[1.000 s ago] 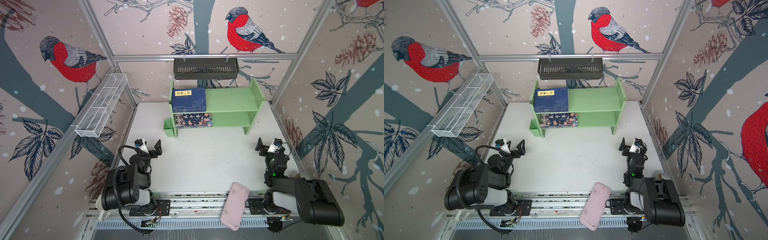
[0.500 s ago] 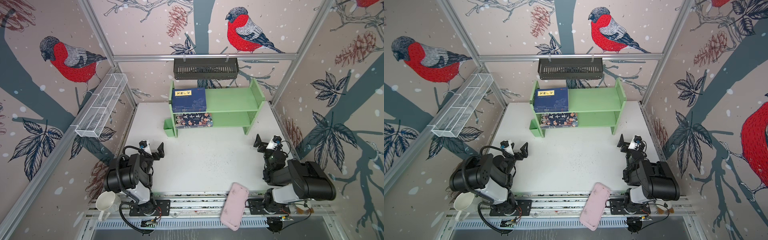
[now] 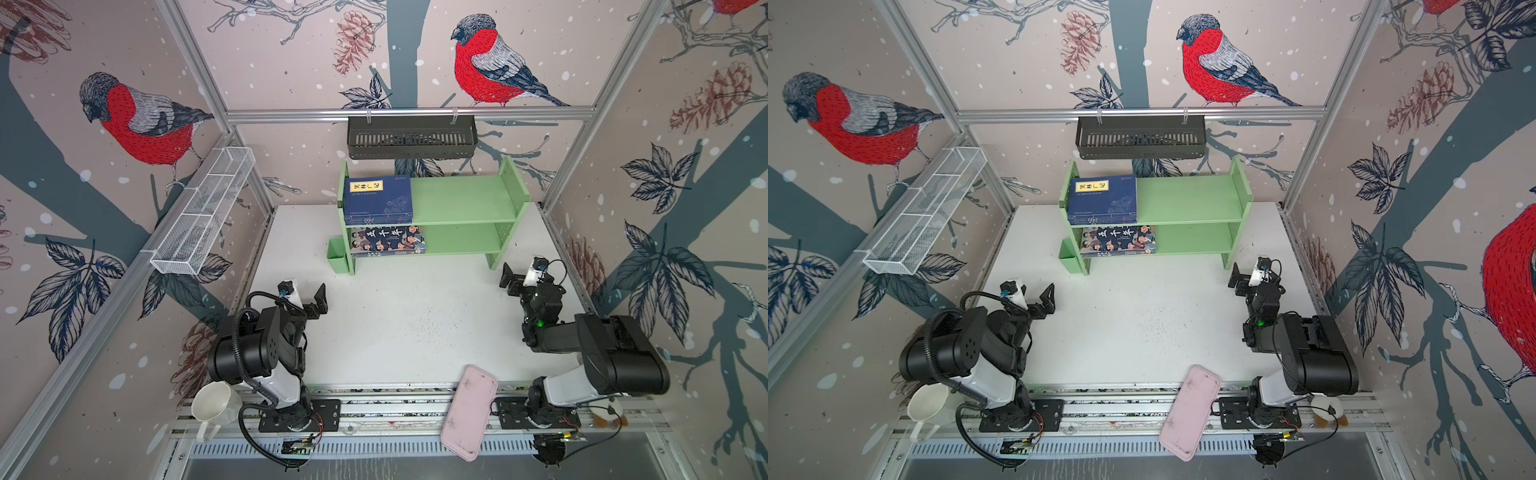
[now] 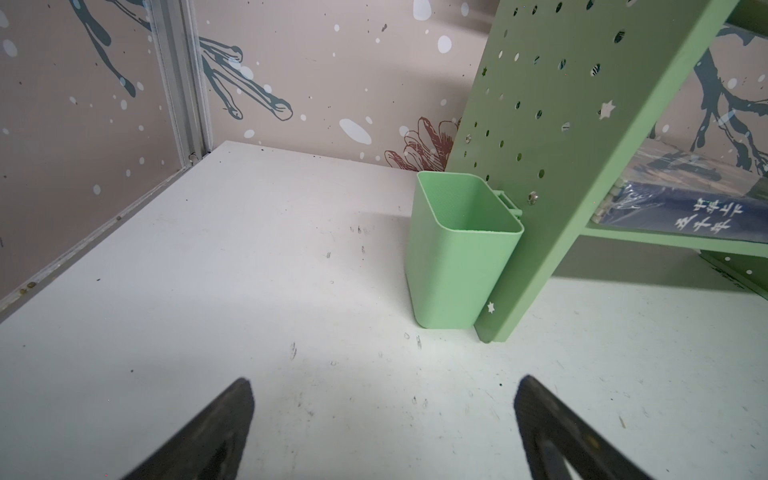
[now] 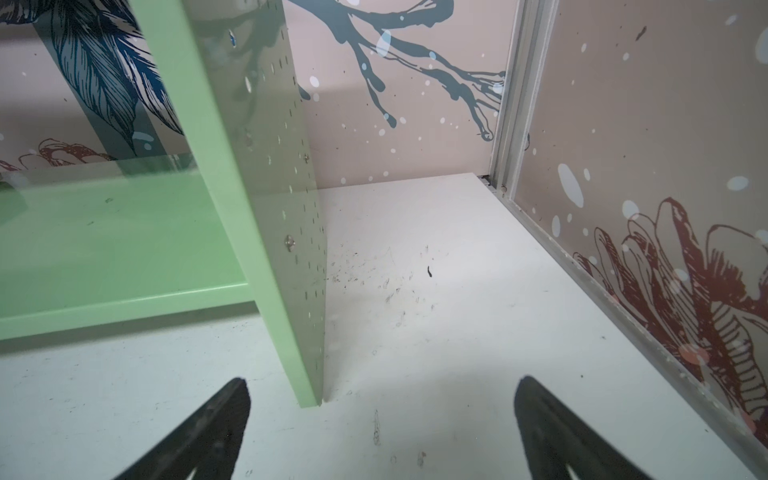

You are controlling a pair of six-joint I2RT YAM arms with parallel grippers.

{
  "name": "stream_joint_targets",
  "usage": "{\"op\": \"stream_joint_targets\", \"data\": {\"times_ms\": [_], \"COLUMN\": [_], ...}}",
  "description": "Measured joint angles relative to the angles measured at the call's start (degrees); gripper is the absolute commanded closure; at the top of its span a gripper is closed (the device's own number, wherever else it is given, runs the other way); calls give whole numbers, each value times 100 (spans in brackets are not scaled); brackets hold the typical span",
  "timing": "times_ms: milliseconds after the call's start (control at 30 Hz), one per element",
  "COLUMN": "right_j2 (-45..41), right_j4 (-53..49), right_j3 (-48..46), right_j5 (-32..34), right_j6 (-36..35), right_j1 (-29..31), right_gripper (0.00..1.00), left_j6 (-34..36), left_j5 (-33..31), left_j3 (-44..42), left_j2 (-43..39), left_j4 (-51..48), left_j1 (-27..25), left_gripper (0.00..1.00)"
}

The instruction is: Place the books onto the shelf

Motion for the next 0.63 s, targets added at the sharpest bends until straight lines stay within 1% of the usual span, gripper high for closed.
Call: {"op": "stream_joint_targets", "data": {"times_ms": [233, 633], "right_j2": [4, 33], "right_j4": [-26, -140], "right_j3": [11, 42], "right_j5": [136, 184], "right_j6": [-76, -79], "right_j1": [28, 33], "right_gripper": [0, 0], "left_j6": [0, 0], "left_j5": [0, 0], "left_j3": [0, 0], "left_j2": [0, 2], "left_j4": [0, 0], "left_j1": [0, 0], "left_gripper": [2, 2]}}
